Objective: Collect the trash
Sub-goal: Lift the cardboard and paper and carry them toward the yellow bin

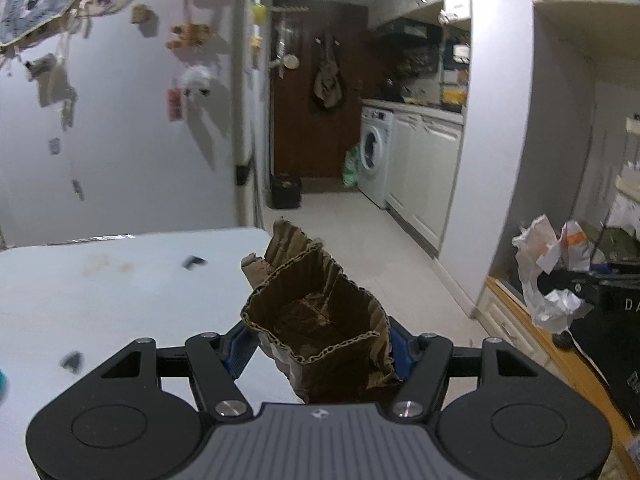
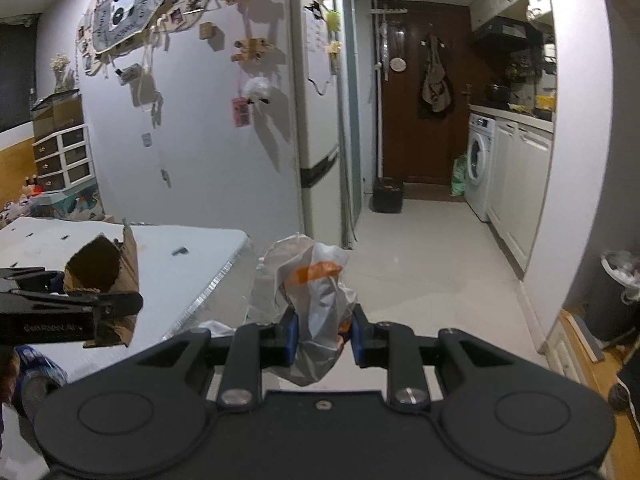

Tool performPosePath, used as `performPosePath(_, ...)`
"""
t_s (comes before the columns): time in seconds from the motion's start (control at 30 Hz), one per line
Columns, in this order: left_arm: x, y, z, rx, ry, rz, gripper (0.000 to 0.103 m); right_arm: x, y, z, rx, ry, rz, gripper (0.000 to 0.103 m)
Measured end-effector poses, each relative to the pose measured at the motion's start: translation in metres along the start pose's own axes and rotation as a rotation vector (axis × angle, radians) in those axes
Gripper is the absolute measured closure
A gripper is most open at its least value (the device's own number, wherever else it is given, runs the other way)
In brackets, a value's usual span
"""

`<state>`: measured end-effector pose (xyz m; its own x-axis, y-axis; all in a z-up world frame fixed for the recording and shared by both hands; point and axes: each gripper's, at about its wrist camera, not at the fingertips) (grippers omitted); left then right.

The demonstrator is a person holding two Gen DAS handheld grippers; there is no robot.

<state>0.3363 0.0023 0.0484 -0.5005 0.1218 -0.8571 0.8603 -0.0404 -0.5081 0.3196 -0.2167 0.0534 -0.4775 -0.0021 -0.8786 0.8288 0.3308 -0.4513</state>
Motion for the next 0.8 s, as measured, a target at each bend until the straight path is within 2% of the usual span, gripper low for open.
performPosePath(0.37, 0.017, 0.001, 0.072, 0.087, 0.072, -0.037, 0.036, 0.055, -0.028, 0.053, 0.07, 0.086, -0.033, 0.076)
performPosePath(0.8, 0.049, 0.023, 0.131, 0.11, 0.13, -0.139, 0.036, 0.117, -0.021, 0.095, 0.103, 0.162, -0.128, 0.076)
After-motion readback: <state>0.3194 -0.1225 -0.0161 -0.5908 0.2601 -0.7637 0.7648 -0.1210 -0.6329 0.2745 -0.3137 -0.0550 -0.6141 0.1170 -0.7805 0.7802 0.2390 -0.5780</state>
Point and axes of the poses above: each gripper's, at about its wrist camera, not at the fingertips, and y roughly the way its jaws point, z to its right, x to its underside, and after that the axes turned 11 degrees about -x, right-handed
